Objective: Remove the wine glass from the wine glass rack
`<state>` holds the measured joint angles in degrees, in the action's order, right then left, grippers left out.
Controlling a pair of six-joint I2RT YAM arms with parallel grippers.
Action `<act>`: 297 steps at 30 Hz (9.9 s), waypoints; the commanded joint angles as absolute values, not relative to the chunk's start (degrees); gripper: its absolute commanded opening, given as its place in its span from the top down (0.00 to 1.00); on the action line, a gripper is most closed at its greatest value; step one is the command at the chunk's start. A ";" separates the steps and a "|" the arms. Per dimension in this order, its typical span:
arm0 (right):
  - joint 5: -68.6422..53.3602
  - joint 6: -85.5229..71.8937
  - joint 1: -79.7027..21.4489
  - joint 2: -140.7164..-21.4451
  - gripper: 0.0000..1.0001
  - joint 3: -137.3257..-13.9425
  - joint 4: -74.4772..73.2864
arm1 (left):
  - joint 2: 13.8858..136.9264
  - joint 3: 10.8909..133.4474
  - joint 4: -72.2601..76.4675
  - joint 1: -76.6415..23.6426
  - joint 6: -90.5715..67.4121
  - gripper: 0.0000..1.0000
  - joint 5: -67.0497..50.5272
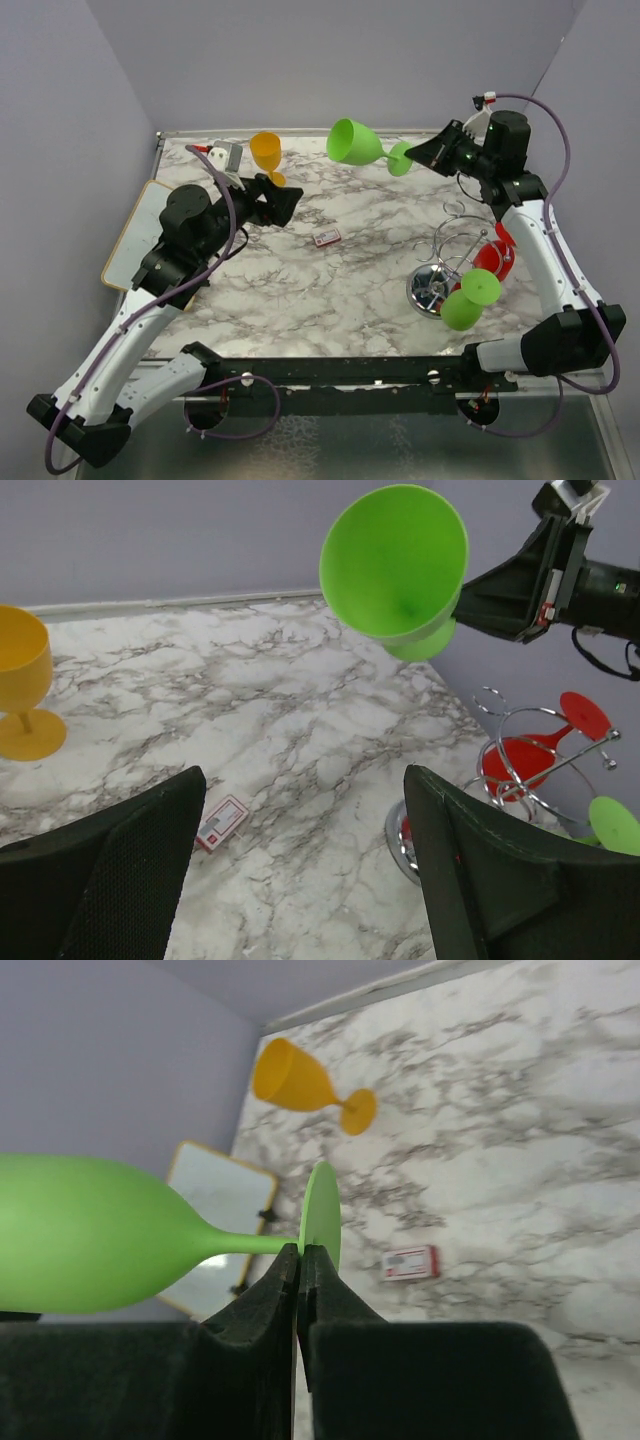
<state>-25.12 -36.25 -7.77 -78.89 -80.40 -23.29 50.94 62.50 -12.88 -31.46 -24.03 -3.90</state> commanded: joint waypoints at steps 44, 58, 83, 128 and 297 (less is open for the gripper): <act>-26.34 -35.76 -18.09 -73.87 0.99 -72.96 -14.73 | 66.19 77.20 -23.68 -31.29 -32.22 0.95 -9.04; -25.39 -25.23 -18.11 -74.23 0.57 -76.88 -20.39 | 66.08 76.55 -25.90 -31.12 -31.85 1.00 -5.73; -3.12 -5.75 -18.09 -55.01 0.23 -83.52 -34.30 | 82.96 78.64 -37.38 -14.73 -15.71 1.00 11.37; 4.28 8.22 -18.08 -42.79 0.12 -79.86 -41.61 | 85.89 89.91 -37.66 -13.01 -14.16 0.30 4.84; 13.45 -10.62 -25.17 -25.51 0.18 -81.21 -46.59 | 100.43 70.17 26.94 -82.53 -78.58 0.70 30.19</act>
<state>12.67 -11.25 -25.17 -26.15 -80.75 -46.68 100.95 69.21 25.12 -82.61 -78.24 28.56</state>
